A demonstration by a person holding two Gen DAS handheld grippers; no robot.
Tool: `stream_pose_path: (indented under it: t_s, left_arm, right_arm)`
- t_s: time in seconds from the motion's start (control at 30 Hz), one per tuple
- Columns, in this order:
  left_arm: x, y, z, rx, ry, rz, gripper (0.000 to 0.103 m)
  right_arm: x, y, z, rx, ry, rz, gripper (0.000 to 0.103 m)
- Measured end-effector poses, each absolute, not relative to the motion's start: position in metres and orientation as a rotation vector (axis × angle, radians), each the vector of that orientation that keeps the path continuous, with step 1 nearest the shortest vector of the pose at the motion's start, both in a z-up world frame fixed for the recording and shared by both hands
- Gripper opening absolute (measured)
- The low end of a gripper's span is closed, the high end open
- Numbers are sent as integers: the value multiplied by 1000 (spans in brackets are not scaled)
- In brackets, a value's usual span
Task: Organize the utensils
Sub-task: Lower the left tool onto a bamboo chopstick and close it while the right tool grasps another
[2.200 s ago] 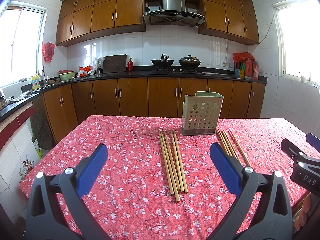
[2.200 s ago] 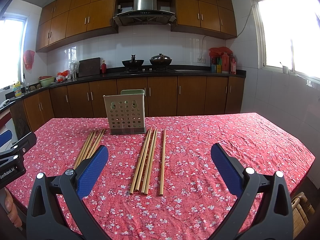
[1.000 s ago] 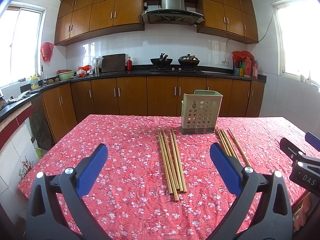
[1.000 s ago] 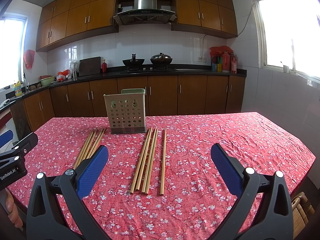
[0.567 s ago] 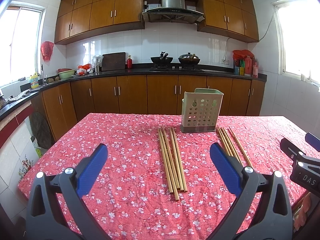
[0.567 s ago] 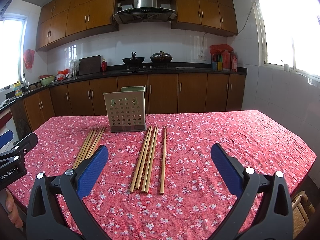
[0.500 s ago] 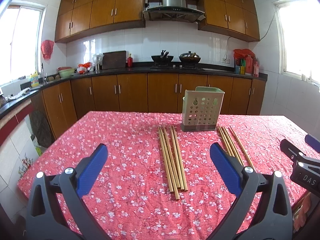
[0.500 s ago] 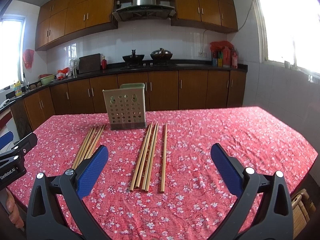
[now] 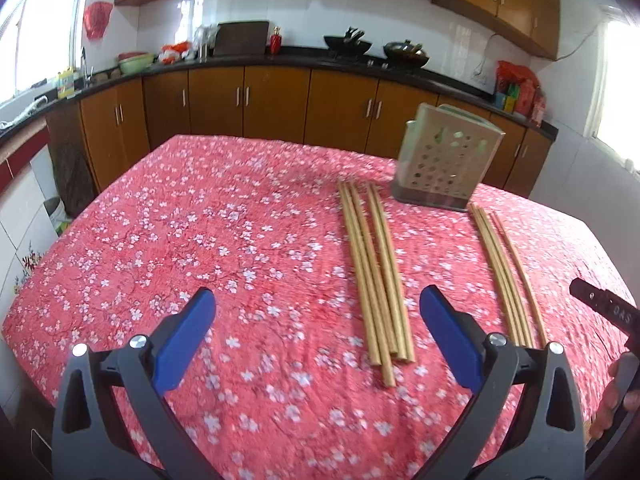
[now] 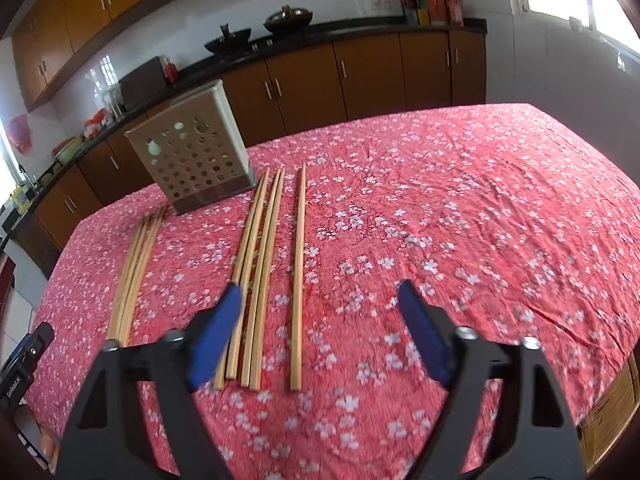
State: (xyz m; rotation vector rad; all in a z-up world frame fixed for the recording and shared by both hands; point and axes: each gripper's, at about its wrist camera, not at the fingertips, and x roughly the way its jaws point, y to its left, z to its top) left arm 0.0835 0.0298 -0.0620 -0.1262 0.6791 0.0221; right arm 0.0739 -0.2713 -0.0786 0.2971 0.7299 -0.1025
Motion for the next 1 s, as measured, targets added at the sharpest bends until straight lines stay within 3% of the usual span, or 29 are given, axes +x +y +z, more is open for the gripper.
stream_pose_path:
  t_s: [0.13, 0.27, 0.33, 0.4, 0.47, 0.63, 1.0]
  left_arm:
    - [106, 35, -68, -136, 728, 12, 96]
    - [128, 27, -75, -101, 788, -30, 67]
    - [136, 22, -79, -85, 817, -63, 57]
    - [144, 15, -84, -62, 845, -88, 48]
    - [150, 9, -89, -40, 871, -111, 37]
    - [161, 4, -98, -40, 918, -127, 25]
    - [174, 2, -106, -1, 950, -122, 14]
  right_arm:
    - [102, -269, -87, 294, 789, -71, 47]
    - [128, -261, -103, 261, 863, -37, 35]
    - [136, -258, -112, 262, 901, -32, 24]
    - [139, -256, -117, 253, 902, -36, 20]
    - [141, -256, -119, 240, 904, -36, 18]
    - [135, -254, -119, 236, 897, -30, 16]
    - [143, -253, -120, 214, 895, -28, 16]
